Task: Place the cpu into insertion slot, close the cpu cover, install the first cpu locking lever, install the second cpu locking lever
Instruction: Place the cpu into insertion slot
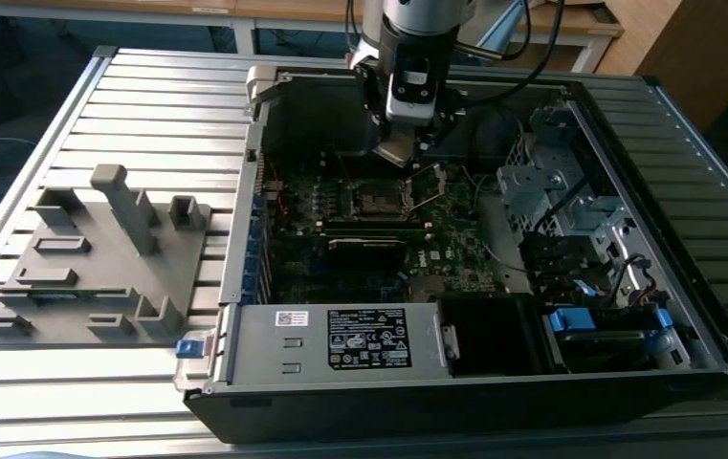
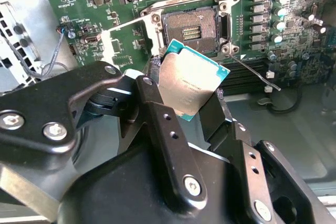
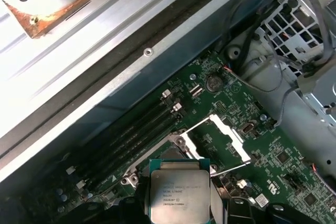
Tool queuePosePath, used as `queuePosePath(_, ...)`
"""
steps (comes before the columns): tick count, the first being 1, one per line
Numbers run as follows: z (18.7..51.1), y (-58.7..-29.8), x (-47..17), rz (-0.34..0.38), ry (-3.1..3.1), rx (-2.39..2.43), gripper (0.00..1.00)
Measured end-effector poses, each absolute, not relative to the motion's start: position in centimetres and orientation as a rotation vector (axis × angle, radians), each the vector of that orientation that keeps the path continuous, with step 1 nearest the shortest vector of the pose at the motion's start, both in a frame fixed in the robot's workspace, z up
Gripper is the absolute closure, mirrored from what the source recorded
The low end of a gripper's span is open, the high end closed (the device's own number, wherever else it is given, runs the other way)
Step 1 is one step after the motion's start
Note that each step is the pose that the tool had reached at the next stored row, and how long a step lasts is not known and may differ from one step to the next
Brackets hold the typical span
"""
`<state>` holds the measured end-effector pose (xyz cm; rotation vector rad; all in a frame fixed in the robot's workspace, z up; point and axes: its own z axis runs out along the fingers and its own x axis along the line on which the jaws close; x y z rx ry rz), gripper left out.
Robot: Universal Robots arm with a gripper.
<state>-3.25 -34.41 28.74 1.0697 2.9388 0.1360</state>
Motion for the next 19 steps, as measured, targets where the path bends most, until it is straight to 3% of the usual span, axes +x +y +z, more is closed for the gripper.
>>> queuePosePath(19, 28.70, -34.41, -3.25, 0.135, 2.870, 1.231, 0.46)
